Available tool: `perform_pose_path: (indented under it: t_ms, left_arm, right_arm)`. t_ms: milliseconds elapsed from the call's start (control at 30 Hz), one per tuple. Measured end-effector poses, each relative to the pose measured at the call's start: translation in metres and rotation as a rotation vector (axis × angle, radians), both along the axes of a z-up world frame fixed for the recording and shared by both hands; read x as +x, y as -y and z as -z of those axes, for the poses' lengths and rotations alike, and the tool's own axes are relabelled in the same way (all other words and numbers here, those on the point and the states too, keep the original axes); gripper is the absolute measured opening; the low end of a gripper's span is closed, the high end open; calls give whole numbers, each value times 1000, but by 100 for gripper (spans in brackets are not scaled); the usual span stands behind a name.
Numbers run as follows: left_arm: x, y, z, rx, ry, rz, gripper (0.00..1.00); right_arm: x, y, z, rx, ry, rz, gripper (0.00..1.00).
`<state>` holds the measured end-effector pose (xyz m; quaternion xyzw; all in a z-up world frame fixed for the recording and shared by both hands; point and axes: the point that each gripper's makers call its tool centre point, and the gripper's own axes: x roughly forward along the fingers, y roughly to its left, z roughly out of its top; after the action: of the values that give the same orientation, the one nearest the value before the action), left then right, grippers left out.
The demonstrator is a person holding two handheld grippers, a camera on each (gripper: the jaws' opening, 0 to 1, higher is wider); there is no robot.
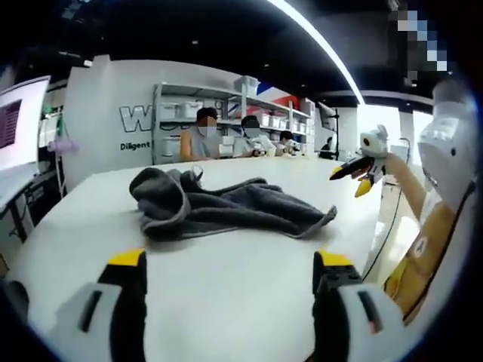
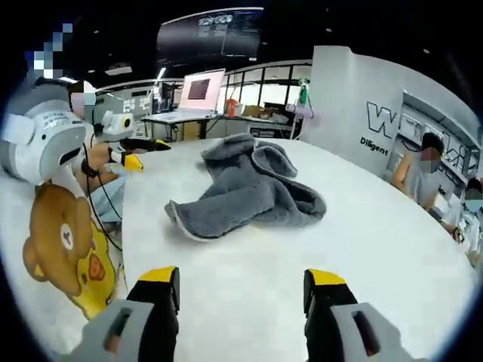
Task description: Fold the towel on the table until its edges align and the towel forms a compact rectangular stack.
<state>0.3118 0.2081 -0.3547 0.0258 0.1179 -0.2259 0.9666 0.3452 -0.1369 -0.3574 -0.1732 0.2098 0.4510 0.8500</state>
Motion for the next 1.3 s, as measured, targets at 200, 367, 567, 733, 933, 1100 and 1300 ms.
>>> perform_pose_path:
  t_ms: [200,367,567,733,933,1100,1300]
  left_arm:
    - [1,0,2,2,-5,3,96]
    - [1,0,3,4,-11,3,96]
    - [0,1,6,4,-17,4,96]
    - [-1,0,8,4,-23,-2,96]
    - [-4,0,9,3,-27,-7,95]
    - [-5,-4,11,8,-36,-18,95]
    - [-4,-6,11,10,-38,-22,95]
  right_arm:
    - [-6,18,2,24,-6,61,76]
    - [-8,26,2,45,-2,97,78]
    - [-7,38,7,50,-25,144,82]
    - [-9,38,7,88,-39,148,88]
    - [-12,38,12,87,-53,151,93]
    - [-12,40,13,114,-60,168,97]
    - [-8,40,18,137,-76,185,99]
